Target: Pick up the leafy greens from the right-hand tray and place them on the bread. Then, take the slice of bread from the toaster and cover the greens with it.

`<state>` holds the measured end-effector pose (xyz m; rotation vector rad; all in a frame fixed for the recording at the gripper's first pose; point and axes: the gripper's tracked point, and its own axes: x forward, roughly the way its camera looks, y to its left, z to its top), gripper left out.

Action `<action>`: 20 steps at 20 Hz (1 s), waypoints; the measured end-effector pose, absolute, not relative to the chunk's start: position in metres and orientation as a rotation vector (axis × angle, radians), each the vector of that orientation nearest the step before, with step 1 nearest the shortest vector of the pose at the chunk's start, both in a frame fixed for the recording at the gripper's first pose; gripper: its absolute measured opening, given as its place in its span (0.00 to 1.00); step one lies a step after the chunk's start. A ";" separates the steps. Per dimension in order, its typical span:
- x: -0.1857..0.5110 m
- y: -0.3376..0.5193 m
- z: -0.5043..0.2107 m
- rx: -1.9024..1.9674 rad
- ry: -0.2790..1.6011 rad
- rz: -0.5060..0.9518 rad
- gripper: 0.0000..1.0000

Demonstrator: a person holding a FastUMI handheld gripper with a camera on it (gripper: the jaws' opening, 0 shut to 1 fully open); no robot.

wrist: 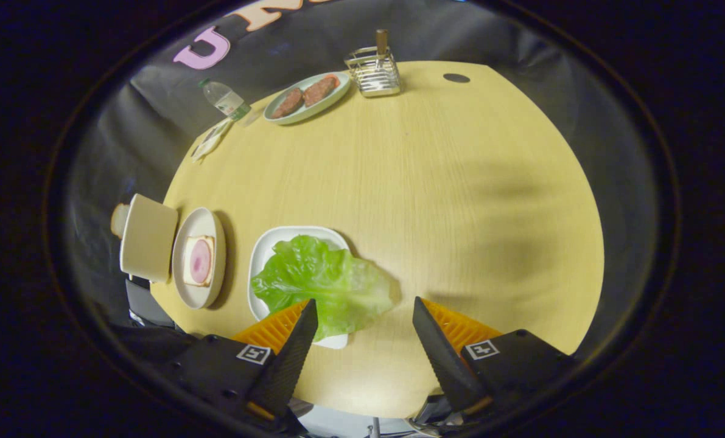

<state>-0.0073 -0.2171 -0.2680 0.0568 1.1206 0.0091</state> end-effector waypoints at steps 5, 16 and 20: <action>0.003 -0.217 -0.281 0.101 1.135 0.010 0.92; 0.002 -0.209 -0.280 0.032 1.109 -0.020 0.10; 0.003 -0.206 -0.267 0.021 1.082 -0.044 0.04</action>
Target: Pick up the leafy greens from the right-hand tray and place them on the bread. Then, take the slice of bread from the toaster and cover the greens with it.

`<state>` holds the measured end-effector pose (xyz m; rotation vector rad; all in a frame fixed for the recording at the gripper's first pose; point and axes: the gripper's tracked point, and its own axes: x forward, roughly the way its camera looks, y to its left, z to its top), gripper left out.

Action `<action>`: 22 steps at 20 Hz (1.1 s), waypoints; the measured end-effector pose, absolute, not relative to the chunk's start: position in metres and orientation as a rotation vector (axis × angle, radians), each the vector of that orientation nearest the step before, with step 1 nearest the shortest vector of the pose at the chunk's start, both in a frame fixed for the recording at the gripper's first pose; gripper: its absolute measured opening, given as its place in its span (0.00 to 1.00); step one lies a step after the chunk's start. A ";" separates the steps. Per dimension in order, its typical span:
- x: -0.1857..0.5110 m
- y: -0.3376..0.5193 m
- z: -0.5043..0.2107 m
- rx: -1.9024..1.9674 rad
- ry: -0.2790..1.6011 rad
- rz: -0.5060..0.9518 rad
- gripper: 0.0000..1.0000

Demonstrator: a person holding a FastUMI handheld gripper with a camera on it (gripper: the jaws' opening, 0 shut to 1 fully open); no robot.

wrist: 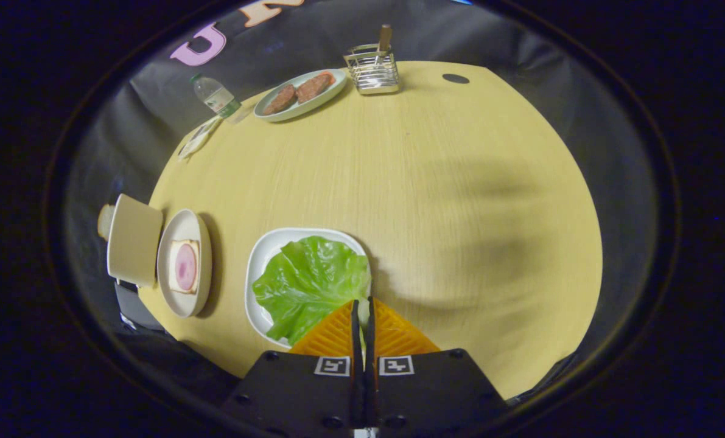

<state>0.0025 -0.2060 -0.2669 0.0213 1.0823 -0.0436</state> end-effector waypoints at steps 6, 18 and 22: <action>-0.001 -0.181 -0.226 0.128 1.026 -0.027 0.04; -0.011 -0.023 -0.142 0.233 0.909 0.237 0.04; -0.005 0.062 -0.153 0.321 0.934 0.383 0.04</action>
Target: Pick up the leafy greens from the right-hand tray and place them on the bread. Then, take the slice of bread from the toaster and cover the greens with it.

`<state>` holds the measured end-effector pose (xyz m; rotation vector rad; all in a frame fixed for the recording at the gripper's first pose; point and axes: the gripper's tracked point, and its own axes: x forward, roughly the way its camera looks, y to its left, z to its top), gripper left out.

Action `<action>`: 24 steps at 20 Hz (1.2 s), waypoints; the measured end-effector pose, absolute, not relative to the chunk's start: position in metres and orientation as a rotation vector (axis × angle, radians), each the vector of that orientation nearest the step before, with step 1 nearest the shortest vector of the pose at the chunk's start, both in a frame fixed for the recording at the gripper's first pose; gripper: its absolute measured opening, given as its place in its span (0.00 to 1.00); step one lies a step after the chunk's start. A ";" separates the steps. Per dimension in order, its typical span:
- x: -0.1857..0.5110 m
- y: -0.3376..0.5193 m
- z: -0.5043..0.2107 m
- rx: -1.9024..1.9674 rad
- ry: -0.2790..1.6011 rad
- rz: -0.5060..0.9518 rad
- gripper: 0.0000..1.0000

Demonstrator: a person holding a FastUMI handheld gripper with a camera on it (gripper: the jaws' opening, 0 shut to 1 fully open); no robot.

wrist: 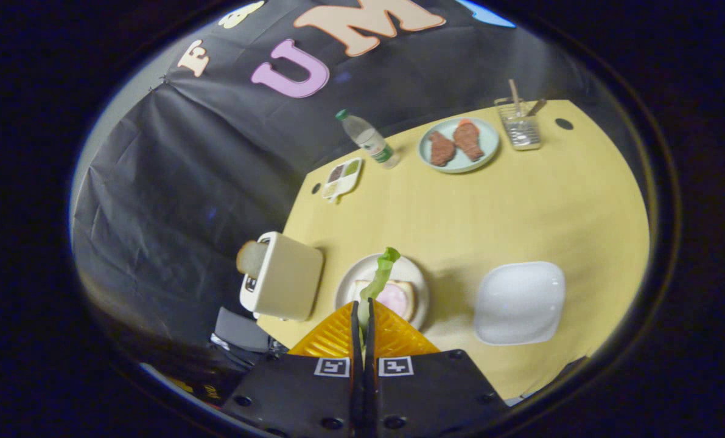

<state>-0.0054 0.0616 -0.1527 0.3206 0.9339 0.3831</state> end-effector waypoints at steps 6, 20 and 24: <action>0.000 0.137 -0.199 0.359 1.010 0.480 0.03; 0.022 0.058 -0.308 -0.006 1.128 0.166 0.05; 0.016 0.050 -0.305 -0.054 1.144 0.118 0.15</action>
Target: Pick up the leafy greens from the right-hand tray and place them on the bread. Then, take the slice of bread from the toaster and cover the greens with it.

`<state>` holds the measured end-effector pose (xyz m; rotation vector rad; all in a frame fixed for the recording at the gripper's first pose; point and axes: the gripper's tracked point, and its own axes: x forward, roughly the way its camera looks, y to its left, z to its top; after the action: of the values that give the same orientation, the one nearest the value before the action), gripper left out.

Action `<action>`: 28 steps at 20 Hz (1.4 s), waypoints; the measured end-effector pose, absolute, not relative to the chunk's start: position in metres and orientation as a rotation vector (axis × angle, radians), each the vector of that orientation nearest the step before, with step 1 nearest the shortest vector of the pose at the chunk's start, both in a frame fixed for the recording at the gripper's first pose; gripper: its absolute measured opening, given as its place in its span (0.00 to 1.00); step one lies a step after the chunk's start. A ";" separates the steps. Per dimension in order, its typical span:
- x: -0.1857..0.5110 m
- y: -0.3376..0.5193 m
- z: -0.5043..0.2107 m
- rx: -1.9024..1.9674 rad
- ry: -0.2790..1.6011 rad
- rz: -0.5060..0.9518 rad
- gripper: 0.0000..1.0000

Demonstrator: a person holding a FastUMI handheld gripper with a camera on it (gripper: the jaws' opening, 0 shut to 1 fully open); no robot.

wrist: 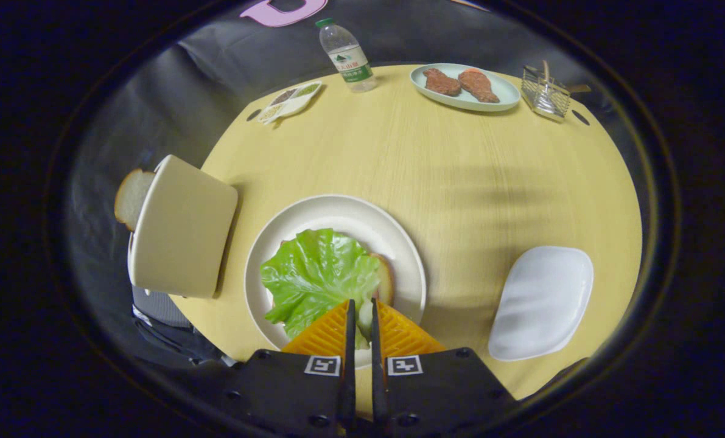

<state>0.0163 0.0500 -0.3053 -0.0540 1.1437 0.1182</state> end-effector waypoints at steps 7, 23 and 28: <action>0.011 0.044 -0.292 -0.053 1.159 0.075 0.51; -0.004 0.277 -0.182 0.496 1.281 0.398 1.00; 0.021 0.361 -0.170 0.569 1.300 0.465 1.00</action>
<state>0.0210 0.3607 -0.1697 0.5691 1.3005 0.4655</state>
